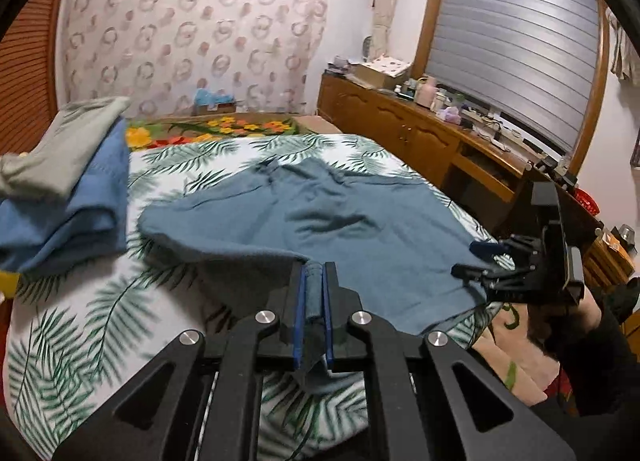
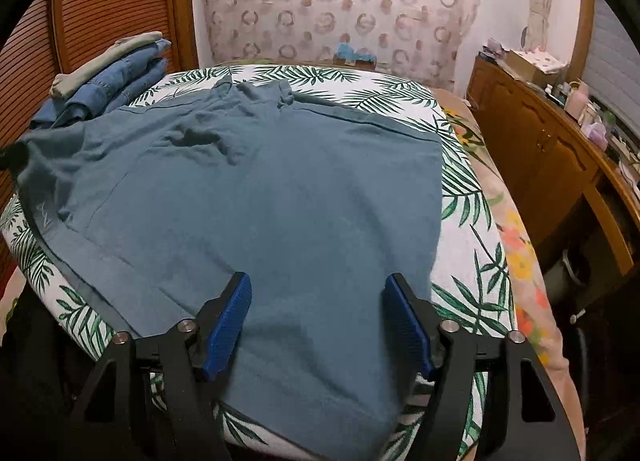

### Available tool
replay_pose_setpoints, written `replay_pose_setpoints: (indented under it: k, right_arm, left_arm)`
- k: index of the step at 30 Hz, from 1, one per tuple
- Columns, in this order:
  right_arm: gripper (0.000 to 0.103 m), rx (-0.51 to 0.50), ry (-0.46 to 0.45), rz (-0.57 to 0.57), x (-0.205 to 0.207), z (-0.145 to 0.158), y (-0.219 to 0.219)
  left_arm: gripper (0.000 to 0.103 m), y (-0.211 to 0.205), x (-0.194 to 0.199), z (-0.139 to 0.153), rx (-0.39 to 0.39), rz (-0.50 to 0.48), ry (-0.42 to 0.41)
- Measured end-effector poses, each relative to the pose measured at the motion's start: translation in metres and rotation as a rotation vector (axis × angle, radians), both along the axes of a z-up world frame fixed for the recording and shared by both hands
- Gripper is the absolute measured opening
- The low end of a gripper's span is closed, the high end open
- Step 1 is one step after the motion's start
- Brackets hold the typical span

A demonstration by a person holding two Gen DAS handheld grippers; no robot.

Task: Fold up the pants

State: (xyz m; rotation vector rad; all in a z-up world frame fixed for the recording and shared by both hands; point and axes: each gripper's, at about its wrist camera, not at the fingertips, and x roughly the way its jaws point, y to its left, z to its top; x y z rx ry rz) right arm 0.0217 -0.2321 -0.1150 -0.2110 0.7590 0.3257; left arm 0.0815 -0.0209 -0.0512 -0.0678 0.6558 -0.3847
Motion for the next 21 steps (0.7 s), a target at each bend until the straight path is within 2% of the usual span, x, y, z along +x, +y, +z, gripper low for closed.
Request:
replay_pose_setpoints:
  k: [10,21]
  right_arm:
    - [0.065,0.044,-0.026,-0.005,-0.008,0.003,-0.009]
    - [0.064,0.090,-0.051,0.011,-0.019,0.004,-0.018]
  left_arm:
    - [0.009,-0.034,0.022,0.027,-0.018,-0.088,-0.041]
    - [0.009,-0.078,0.035,0.037,0.004,-0.165,-0.035]
